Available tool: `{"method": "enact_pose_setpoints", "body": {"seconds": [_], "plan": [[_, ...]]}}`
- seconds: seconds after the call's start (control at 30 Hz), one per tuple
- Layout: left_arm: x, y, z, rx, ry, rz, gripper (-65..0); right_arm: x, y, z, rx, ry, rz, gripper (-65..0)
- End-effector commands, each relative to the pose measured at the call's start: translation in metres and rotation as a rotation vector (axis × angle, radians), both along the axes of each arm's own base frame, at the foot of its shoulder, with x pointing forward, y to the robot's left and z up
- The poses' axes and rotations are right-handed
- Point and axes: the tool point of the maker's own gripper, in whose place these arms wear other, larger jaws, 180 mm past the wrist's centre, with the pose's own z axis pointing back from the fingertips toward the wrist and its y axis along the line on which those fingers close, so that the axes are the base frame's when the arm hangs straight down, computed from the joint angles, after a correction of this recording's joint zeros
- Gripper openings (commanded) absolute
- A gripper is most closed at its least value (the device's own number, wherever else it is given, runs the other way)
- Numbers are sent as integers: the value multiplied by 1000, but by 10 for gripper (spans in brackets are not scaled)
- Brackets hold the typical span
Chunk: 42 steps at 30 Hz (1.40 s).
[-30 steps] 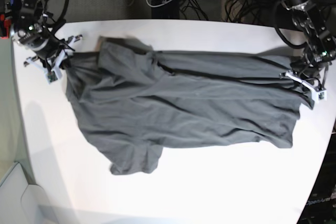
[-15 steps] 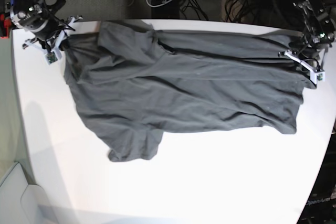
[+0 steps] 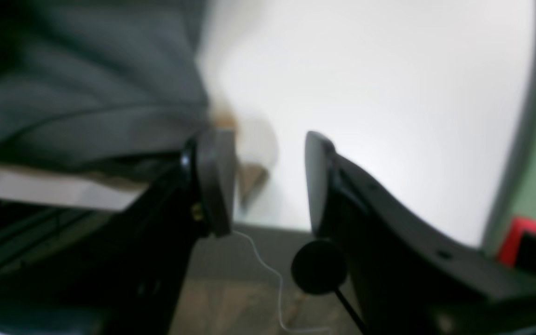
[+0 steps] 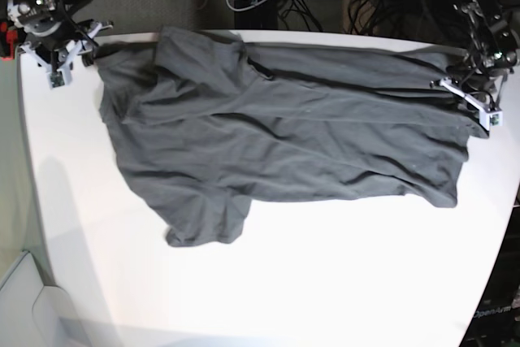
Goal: Layout the t-shirt on the table in an organized manner, then fold the t-shirt properly
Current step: 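Regrasp the folded shirt edge with both grippers and pull it taut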
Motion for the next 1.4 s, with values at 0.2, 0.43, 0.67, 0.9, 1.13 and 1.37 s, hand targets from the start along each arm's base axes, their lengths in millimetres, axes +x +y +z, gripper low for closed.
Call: {"method": "enact_pose_setpoints", "body": {"seconds": [0.2,0.43,0.67,0.9,1.13,1.37], "plan": [[1,8,10,31,-18,-1,-378,8,35,48,7,-158,6,-343],[0,7,9,26,-18,-1,-375,-9,105,25,156,-89,94,-335],[1,6,9,26,-18,-2,-374,-12,147,15,219,-28,193,-335],[1,6,8,25,-18,-2,-374,-8,144,10,211,-7,189,-335],[1,6,8,25,-18,-2,-374,-14,147,-1,232,24,188,-335],[1,6,8,25,-18,-2,-374,-18,151,-18,262,65,179,-341]]}}
